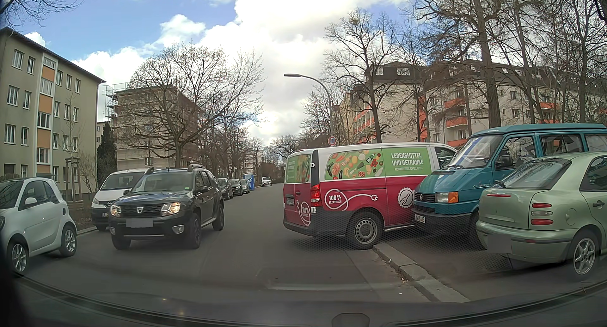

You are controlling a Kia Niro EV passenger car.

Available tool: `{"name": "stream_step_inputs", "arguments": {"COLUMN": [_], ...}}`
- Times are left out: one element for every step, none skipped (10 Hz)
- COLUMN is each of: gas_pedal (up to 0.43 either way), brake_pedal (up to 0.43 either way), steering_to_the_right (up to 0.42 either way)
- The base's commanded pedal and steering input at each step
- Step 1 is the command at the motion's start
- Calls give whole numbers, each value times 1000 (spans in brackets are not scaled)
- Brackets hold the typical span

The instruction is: Follow the waypoints while adhering to traffic rules and regulations

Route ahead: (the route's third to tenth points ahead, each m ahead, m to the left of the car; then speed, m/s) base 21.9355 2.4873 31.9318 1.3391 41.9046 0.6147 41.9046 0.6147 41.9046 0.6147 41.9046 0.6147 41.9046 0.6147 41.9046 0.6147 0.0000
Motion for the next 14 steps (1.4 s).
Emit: {"name": "stream_step_inputs", "arguments": {"gas_pedal": [0,0,0,0,0,0,0,0,0,0,0,0,0,0], "brake_pedal": [384,384,384,384,384,384,384,384,335,201,98,73,61,61], "steering_to_the_right": [-972,-974,-974,-974,-974,-974,-974,-974,-974,-974,-974,-974,-974,-974]}}
